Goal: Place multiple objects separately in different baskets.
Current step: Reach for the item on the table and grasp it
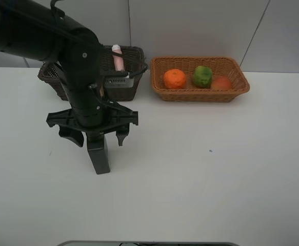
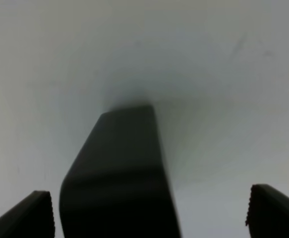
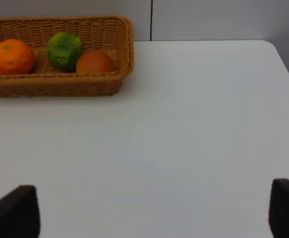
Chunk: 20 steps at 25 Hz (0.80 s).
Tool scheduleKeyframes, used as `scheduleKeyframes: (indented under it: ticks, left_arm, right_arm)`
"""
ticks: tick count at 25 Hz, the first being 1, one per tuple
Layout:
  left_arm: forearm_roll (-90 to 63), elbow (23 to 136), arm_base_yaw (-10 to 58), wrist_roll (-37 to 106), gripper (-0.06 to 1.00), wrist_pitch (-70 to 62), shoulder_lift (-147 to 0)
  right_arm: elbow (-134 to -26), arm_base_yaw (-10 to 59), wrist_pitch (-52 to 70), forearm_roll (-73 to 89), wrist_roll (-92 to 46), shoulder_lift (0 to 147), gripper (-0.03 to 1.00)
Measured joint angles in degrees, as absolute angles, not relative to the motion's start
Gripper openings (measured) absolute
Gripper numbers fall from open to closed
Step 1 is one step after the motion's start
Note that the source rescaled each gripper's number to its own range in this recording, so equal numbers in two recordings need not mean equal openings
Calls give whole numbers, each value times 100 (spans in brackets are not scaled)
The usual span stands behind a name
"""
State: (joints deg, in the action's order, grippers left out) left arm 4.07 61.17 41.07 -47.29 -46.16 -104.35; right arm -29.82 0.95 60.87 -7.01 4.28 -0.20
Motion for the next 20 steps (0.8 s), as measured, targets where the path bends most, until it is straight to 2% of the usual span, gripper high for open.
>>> scheduleKeyframes:
  ticks: [4,7,10,13,20]
  left_arm:
    - [252,5987,4020,-4580,99,-4410,-10440]
    - [187,5979,4020,-4574,92,-4298,-10440]
    - [168,5979,4020,-4574,75,-4283,-10440]
    - [134,5979,4020,-4574,51,-4276,-10440]
    - [-30,5979,4020,-4574,49,-4271,-10440]
  right_arm:
    - [-2982,95,6087,-701,428,-20,95]
    - [-2982,95,6087,-701,428,-20,95]
    - [-2982,95,6087,-701,428,-20,95]
    - [-2982,95,6087,-701,428,-20,95]
    - [-2982,95,6087,-701,428,-20,95]
